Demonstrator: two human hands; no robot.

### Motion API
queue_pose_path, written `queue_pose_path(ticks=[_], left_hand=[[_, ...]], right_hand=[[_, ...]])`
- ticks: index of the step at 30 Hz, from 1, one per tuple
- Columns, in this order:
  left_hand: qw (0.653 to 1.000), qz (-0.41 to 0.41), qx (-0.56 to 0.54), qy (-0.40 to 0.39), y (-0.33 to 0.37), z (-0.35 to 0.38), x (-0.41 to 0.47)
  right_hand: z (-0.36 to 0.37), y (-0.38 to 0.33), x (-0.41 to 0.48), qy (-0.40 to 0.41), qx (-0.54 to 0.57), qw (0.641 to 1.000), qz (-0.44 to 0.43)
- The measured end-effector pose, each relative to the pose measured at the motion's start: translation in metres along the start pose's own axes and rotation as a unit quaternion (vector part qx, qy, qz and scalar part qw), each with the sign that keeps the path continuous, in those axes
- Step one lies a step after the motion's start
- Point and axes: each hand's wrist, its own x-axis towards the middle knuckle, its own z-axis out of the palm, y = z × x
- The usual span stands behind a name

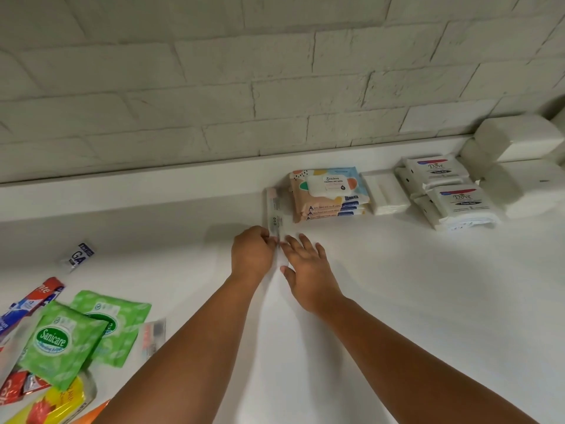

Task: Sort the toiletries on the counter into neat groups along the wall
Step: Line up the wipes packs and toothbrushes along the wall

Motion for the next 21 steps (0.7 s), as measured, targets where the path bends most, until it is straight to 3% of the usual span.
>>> queue_pose_path(ticks=[6, 13, 21], left_hand=[[0.999, 0.018, -0.032, 0.005, -0.007, -0.020, -0.030], [0.997, 0.044, -0.062, 0.023, -0.040, -0.069, -0.088], [0.999, 0.039, -0.012, 0.020, -0.113, -0.128, -0.145]], right_hand=[[-0.010, -0.013, -0.011, 0.008, 0.059, 0.998, 0.031], [-0.016, -0.068, -0.043, 0.126, 0.078, 0.989, -0.005], [-0.004, -0.162, -0.085, -0.022, 0.092, 0.995, -0.035]])
